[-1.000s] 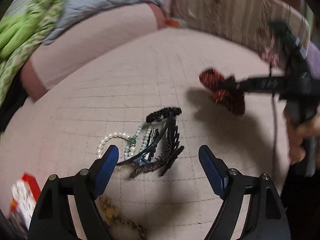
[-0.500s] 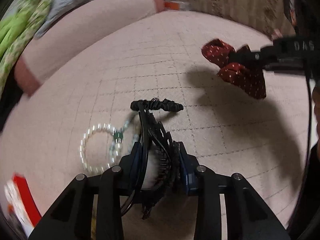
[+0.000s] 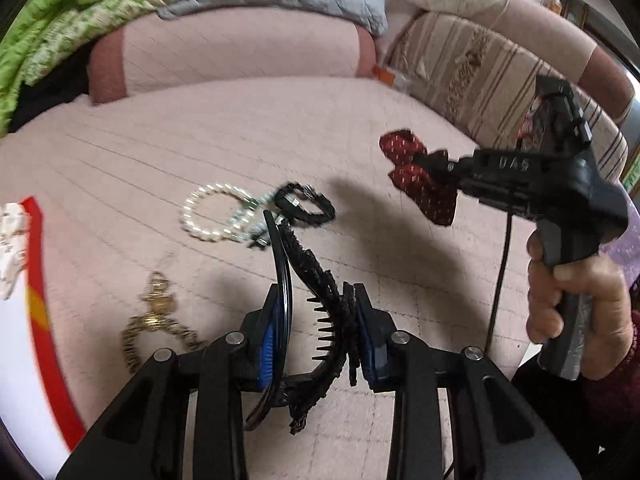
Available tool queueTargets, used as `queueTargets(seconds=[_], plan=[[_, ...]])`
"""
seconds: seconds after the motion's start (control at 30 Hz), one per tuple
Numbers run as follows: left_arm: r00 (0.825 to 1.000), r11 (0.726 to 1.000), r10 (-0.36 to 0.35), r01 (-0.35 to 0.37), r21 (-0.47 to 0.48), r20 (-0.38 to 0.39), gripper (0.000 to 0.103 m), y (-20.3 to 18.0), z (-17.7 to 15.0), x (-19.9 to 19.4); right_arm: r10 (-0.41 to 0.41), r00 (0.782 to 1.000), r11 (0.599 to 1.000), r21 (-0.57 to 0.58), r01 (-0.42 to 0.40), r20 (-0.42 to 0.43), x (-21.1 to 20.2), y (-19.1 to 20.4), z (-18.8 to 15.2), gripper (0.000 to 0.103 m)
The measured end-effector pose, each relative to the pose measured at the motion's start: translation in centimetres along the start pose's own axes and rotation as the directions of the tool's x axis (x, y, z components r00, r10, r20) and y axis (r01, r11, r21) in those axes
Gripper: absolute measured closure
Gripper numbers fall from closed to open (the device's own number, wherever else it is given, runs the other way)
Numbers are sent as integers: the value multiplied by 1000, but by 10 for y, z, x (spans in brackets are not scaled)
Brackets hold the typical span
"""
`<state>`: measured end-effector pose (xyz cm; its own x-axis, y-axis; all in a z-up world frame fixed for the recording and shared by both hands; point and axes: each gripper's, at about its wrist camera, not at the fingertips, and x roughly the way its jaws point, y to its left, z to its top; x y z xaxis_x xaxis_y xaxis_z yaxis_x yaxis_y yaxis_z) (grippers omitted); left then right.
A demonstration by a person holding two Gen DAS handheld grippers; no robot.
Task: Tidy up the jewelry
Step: 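Carry the claw clip and red scrunchie to the tray and release both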
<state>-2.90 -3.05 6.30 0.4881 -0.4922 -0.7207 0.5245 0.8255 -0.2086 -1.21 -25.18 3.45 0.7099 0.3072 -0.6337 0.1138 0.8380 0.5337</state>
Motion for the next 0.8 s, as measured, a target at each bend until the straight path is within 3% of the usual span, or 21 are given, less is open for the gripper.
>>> queueTargets(seconds=[0.33,0.57,0.8], plan=[[991,995,73,-65,-77,113,71,31,-1,-40,68,998,981,-183,-66,5,3,48,-14,91],[979,988,110,-89,-122,172,71,53,-4,-63,178,984,932,-317,-175,-17,3,95,-33,91],[963,978,155,-117,-175,222,71,84,-14,-94,236,969,898,-365,-245,-72,14,131,-55,91]])
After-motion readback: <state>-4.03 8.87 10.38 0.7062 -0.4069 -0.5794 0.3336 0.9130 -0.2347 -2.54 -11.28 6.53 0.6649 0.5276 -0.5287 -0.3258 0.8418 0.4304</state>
